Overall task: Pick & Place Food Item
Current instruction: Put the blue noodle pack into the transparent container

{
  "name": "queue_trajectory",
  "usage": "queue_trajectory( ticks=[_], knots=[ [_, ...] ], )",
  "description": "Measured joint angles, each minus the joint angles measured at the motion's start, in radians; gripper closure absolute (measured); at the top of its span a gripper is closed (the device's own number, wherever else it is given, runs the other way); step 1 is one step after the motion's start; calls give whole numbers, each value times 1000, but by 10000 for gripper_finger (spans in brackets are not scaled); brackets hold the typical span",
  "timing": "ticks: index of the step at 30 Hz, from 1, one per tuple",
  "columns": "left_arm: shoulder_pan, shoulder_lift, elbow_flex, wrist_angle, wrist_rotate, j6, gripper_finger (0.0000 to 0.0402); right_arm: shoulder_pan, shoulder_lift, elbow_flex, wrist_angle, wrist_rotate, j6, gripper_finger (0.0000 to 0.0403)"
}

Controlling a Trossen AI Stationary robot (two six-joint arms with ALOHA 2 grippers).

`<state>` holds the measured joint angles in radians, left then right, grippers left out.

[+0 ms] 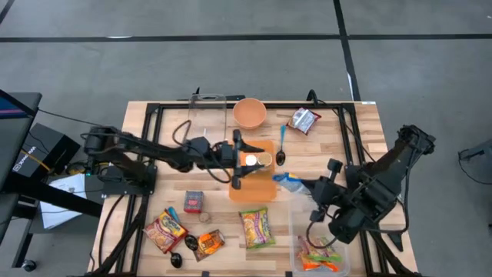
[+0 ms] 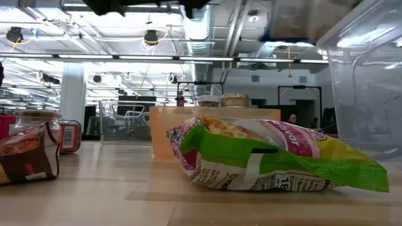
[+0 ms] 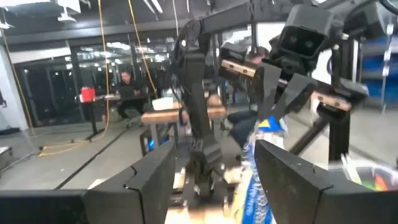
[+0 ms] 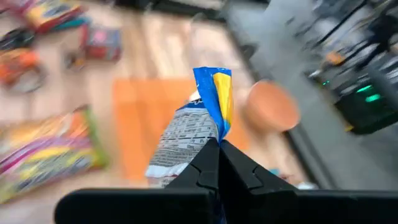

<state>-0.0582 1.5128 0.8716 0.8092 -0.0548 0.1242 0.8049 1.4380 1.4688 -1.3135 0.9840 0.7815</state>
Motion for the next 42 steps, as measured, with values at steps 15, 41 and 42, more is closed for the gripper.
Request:
queue_trajectory(
  ticks=[15, 41, 42],
  knots=[
    [-4, -404, -322, -89, 3, -59, 215, 201, 6, 81, -152, -255, 226, 403],
    [-48, -510, -379, -97, 28, -79, 234, 249, 8, -267, 152, -552, 223, 403],
    [-48, -510, -379, -97, 28, -79, 234, 249, 8, -283, 171, -566, 209, 403]
  ],
)
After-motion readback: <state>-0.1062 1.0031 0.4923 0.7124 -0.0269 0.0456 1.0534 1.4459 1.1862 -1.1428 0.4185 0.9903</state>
